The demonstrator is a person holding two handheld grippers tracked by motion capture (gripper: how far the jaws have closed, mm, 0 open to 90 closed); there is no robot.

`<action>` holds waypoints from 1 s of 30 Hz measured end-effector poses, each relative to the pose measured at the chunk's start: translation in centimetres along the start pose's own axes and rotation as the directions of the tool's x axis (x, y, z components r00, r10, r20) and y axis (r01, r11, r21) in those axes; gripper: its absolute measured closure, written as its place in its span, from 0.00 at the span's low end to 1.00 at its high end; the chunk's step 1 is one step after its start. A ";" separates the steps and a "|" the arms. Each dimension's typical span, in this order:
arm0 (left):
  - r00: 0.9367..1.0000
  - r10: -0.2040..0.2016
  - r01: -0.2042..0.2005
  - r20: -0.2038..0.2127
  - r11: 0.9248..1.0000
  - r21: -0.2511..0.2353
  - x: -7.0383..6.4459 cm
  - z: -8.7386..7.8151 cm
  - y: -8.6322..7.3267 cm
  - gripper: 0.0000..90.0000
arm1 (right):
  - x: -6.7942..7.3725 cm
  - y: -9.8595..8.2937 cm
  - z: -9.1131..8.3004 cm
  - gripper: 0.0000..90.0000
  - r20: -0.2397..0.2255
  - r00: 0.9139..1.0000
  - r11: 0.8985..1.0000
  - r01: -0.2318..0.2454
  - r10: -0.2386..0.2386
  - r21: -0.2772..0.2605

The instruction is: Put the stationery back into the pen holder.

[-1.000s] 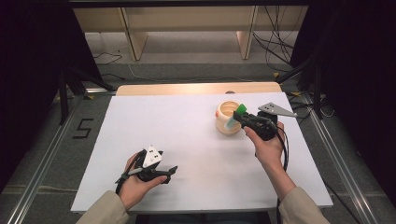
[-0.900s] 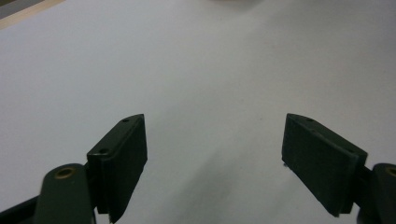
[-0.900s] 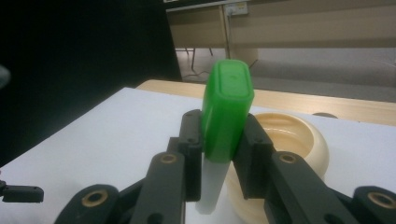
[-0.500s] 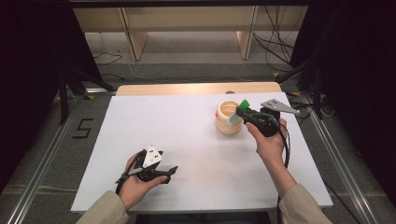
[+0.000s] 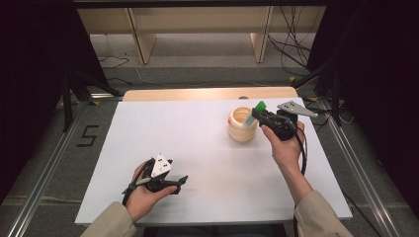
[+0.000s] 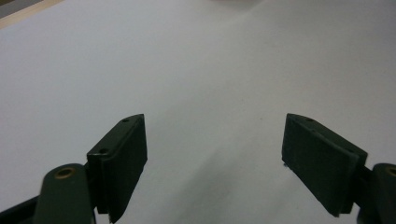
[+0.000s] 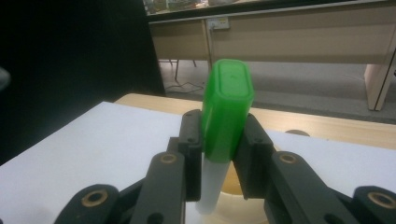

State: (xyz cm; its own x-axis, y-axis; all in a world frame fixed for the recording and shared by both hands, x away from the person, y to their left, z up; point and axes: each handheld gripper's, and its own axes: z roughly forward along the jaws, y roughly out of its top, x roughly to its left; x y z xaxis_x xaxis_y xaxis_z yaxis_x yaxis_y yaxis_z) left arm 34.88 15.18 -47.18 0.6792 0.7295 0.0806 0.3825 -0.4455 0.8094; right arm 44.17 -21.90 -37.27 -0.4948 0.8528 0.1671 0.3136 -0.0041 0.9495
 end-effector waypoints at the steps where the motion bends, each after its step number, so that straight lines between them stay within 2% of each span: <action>1: 1.000 0.000 0.000 0.000 1.000 0.000 0.0 0.0 0.0 0.25 | -0.1 0.0 0.1 0.83 0.003 1.000 1.000 0.002 -0.002 -0.001; 22: 1.000 0.002 -0.002 0.003 1.000 0.004 0.0 0.1 0.0 0.25 | -0.8 0.0 1.7 0.83 0.064 0.997 0.999 0.043 -0.042 -0.015; 30: 1.000 0.001 -0.001 0.006 1.000 0.006 -0.1 0.1 -0.1 0.25 | -1.1 -0.4 2.5 0.83 0.083 0.994 0.998 0.064 -0.064 0.002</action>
State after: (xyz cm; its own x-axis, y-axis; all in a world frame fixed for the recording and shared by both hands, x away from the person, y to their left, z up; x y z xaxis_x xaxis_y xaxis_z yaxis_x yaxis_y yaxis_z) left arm 34.86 15.07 -47.32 0.6833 0.7260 0.0779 0.3858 -0.4496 0.8056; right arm 46.66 -21.53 -38.55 -0.4445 0.8919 0.0834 0.2826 0.0513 0.9579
